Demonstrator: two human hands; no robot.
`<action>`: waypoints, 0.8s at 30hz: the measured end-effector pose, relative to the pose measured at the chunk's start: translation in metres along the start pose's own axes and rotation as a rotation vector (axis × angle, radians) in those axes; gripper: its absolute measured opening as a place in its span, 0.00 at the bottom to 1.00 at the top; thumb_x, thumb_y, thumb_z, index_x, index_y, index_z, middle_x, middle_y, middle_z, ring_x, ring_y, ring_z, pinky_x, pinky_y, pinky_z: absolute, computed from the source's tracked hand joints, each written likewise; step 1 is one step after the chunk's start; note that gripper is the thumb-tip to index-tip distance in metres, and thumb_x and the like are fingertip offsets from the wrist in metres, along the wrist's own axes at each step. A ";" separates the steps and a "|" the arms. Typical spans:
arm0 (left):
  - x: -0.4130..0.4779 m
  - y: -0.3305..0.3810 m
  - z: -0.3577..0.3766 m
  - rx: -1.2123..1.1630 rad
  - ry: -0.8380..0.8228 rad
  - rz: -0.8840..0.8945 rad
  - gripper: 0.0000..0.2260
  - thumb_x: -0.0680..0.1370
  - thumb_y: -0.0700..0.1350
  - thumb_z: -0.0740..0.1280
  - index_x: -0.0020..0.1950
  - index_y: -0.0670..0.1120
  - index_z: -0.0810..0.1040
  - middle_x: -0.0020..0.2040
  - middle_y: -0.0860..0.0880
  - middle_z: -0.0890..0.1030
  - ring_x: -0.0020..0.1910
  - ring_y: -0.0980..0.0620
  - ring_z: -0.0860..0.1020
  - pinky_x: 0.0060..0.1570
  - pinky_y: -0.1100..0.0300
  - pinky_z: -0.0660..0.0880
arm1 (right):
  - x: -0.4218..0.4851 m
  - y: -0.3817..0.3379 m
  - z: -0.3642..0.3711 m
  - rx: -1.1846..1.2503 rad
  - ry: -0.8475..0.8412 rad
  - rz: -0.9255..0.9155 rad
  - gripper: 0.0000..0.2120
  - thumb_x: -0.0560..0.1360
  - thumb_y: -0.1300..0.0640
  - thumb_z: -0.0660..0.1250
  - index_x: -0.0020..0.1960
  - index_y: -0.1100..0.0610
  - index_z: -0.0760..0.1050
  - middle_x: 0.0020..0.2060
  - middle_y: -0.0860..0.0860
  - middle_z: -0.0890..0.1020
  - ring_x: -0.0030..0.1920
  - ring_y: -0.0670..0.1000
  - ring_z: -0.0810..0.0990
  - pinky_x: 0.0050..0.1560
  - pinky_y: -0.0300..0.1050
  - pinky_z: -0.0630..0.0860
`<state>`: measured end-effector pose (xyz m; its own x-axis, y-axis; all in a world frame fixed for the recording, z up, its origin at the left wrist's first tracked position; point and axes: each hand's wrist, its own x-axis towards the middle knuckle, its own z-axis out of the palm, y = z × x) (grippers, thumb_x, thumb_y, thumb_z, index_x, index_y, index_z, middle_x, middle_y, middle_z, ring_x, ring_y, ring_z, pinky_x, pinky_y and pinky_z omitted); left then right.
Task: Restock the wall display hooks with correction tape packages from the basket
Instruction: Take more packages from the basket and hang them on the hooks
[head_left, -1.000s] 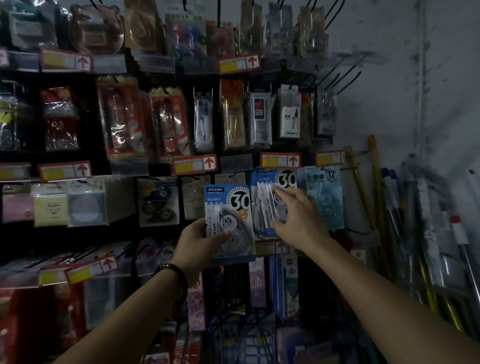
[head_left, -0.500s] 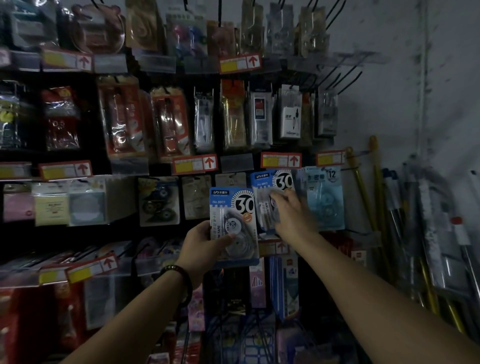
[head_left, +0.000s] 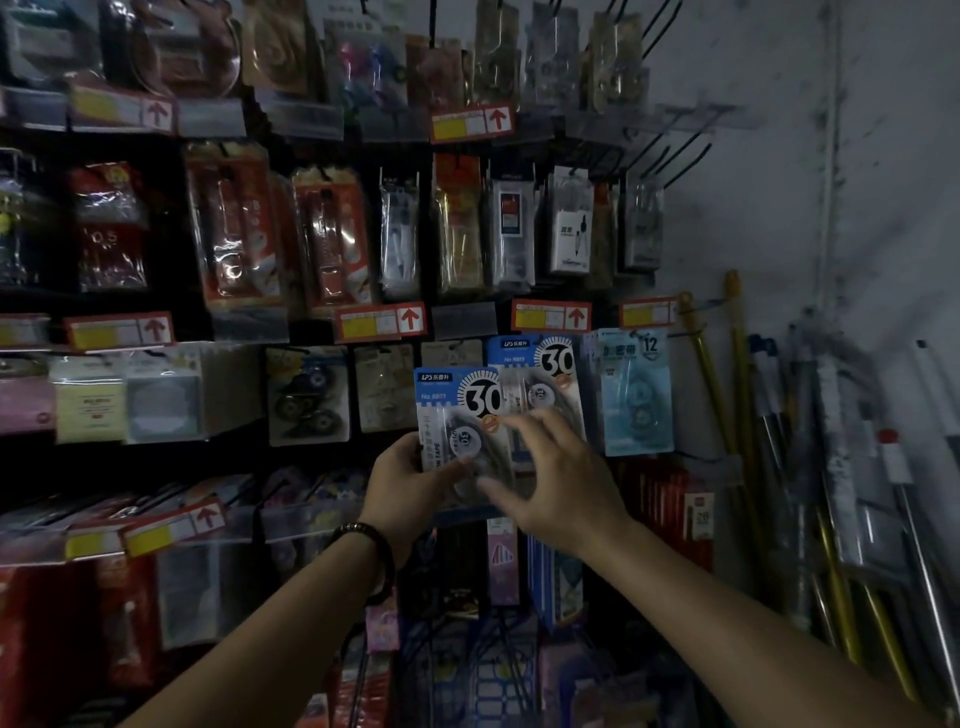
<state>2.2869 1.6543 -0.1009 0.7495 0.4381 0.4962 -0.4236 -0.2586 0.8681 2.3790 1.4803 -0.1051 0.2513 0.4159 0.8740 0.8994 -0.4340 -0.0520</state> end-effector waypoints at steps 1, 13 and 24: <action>-0.002 0.001 0.004 -0.012 -0.007 0.009 0.12 0.78 0.39 0.76 0.61 0.47 0.83 0.52 0.48 0.89 0.51 0.48 0.88 0.55 0.45 0.85 | -0.006 -0.003 0.001 0.006 -0.053 -0.002 0.37 0.75 0.33 0.68 0.78 0.46 0.64 0.67 0.45 0.69 0.64 0.48 0.74 0.54 0.45 0.81; -0.004 -0.001 0.019 0.231 -0.063 0.061 0.10 0.80 0.45 0.74 0.61 0.50 0.79 0.50 0.48 0.87 0.46 0.49 0.87 0.45 0.50 0.85 | -0.001 0.027 0.011 -0.008 0.001 0.296 0.37 0.78 0.46 0.72 0.82 0.45 0.58 0.68 0.46 0.68 0.67 0.51 0.73 0.55 0.45 0.80; -0.001 -0.012 -0.006 0.463 -0.042 0.094 0.06 0.78 0.46 0.74 0.54 0.53 0.82 0.47 0.53 0.86 0.46 0.52 0.86 0.46 0.51 0.85 | 0.010 0.051 0.023 -0.134 0.062 0.278 0.38 0.77 0.50 0.74 0.82 0.48 0.61 0.69 0.50 0.69 0.70 0.55 0.70 0.56 0.53 0.83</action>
<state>2.2885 1.6619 -0.1113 0.7426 0.3621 0.5634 -0.2263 -0.6562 0.7199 2.4358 1.4806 -0.1096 0.4545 0.2188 0.8634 0.7433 -0.6273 -0.2323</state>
